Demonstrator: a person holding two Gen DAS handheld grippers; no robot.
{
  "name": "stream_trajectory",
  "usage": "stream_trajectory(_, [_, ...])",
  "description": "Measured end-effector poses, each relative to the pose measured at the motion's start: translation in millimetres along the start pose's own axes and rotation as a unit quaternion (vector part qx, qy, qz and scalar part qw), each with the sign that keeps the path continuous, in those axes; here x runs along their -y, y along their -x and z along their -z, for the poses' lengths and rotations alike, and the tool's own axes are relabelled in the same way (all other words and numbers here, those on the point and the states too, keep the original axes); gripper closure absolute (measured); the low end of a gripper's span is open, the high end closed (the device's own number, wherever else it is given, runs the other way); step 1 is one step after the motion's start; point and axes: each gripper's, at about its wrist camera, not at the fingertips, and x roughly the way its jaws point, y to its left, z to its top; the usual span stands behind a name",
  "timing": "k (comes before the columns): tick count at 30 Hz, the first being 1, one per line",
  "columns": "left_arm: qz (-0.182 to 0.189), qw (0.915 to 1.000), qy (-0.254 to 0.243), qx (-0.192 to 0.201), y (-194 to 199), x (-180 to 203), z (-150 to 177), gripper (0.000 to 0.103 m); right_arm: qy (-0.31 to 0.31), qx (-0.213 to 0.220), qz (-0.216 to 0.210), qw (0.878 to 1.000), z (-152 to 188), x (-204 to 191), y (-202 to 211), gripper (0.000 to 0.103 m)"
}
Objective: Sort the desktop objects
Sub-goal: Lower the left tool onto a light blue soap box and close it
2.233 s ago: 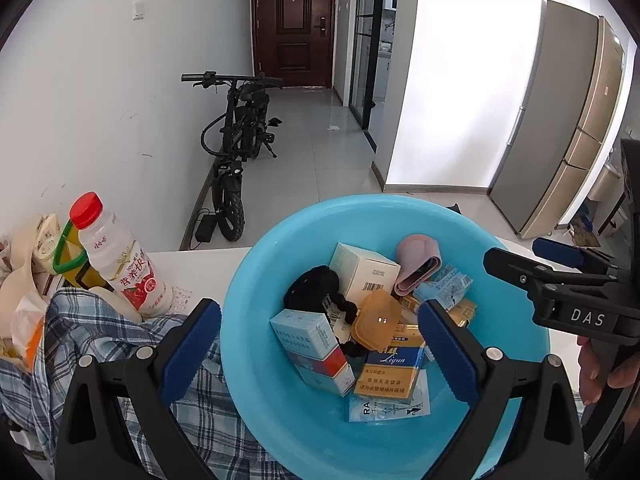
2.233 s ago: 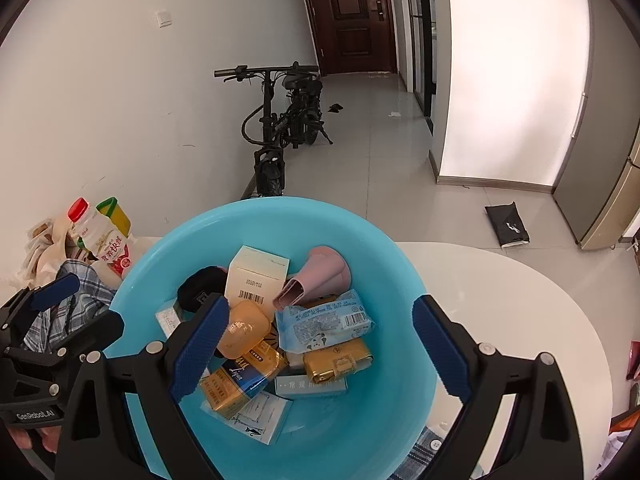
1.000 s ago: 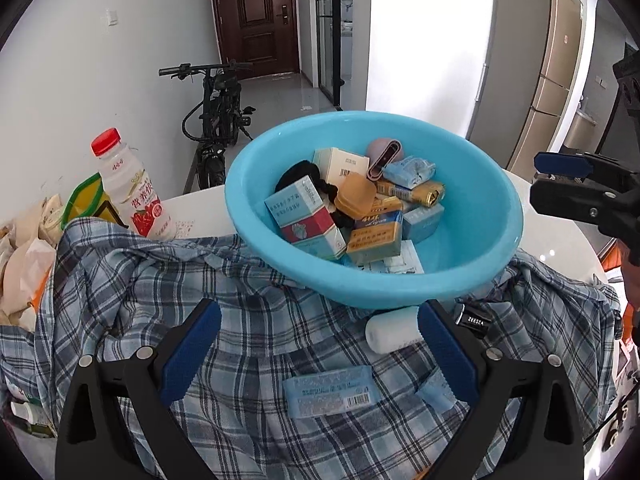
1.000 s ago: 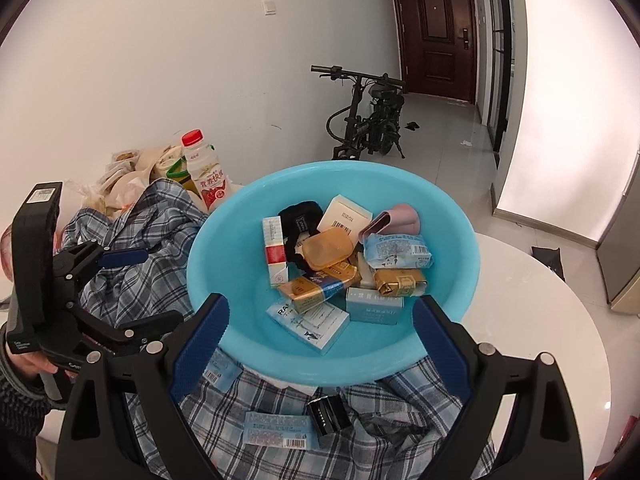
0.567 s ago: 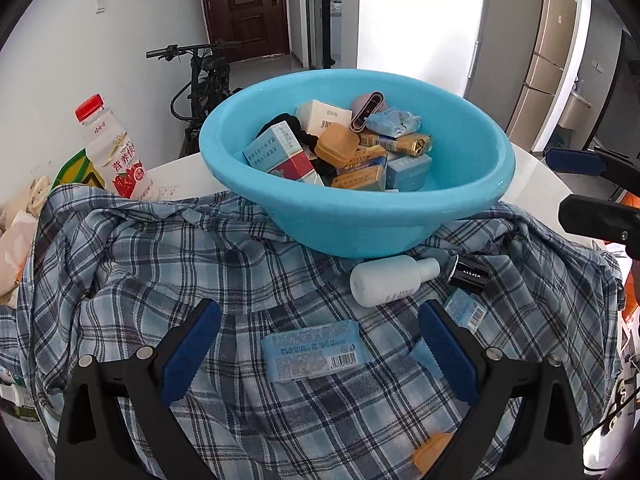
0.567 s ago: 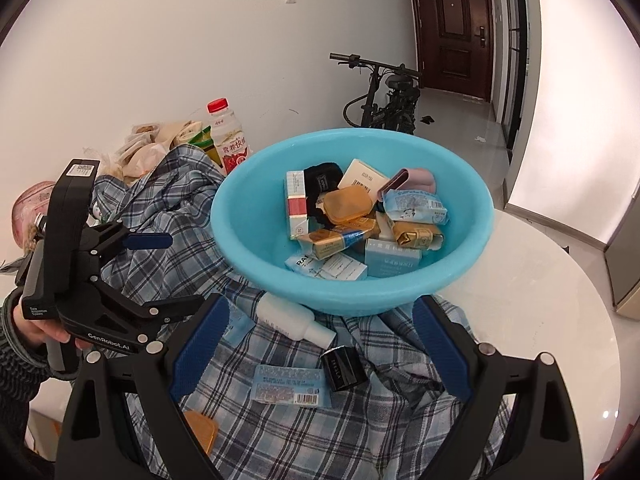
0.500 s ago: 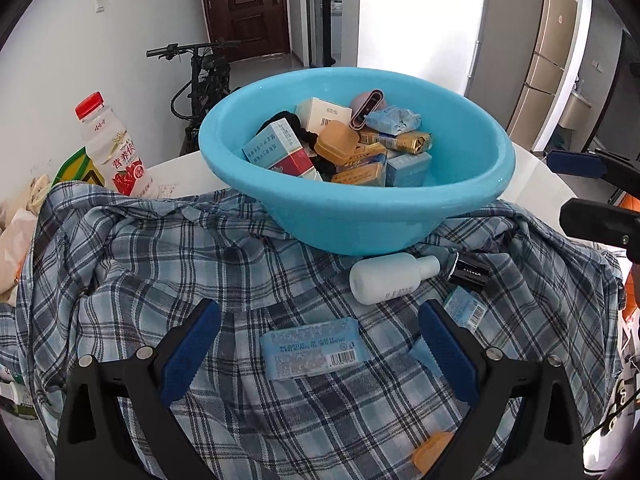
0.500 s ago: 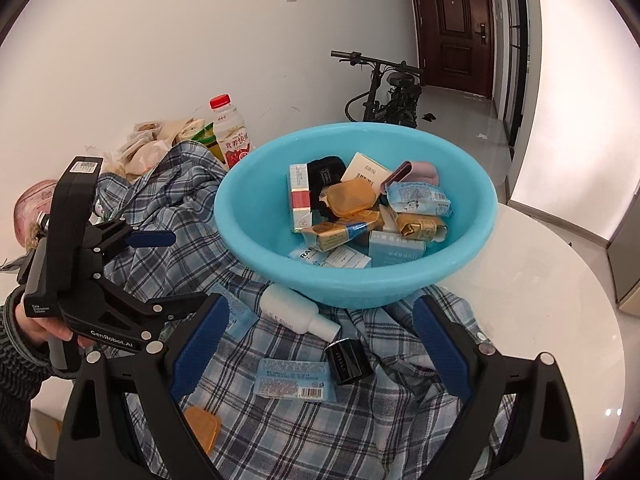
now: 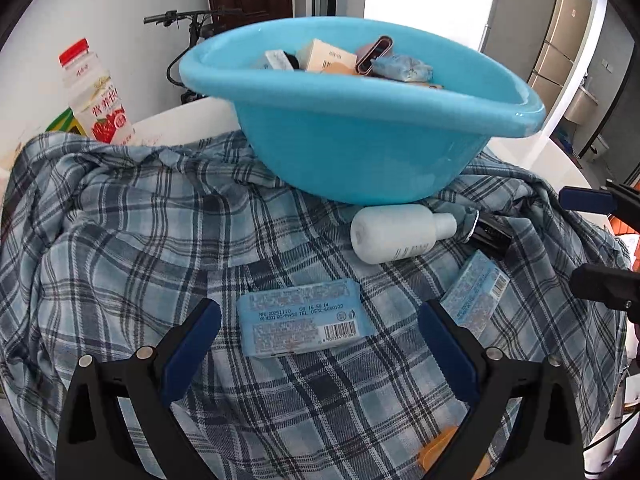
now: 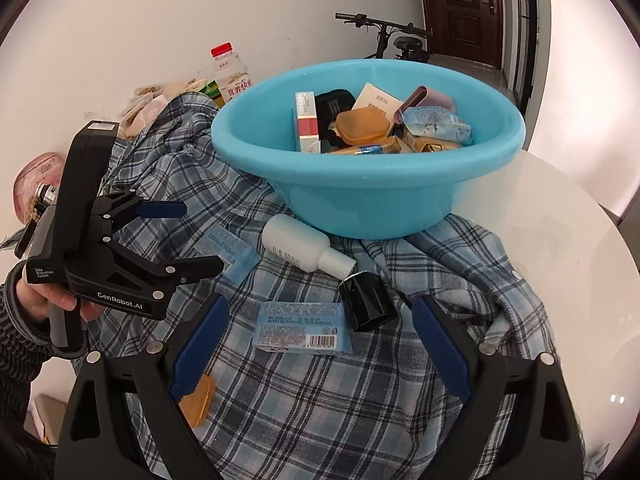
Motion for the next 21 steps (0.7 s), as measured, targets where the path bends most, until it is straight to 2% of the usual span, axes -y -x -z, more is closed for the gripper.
stream_trajectory(7, [0.007,0.9999,0.008,-0.004,-9,-2,1,0.003,-0.009,-0.006,0.009,1.0,10,9,-4,0.011])
stream_trajectory(10, [0.005,1.0,0.005,-0.006,-12,0,1,0.003,0.012,-0.005,0.028,1.0,16,5,-4,0.011])
stream_trajectory(16, [-0.001,0.9999,-0.007,-0.013,-21,5,1,0.003,0.011,-0.024,0.003,1.0,29,-2,-9,0.011])
stream_trajectory(21, [-0.003,0.9998,-0.001,-0.02,-29,0,-1,0.003,0.021,-0.032,0.0,0.999,38,-9,-16,0.011])
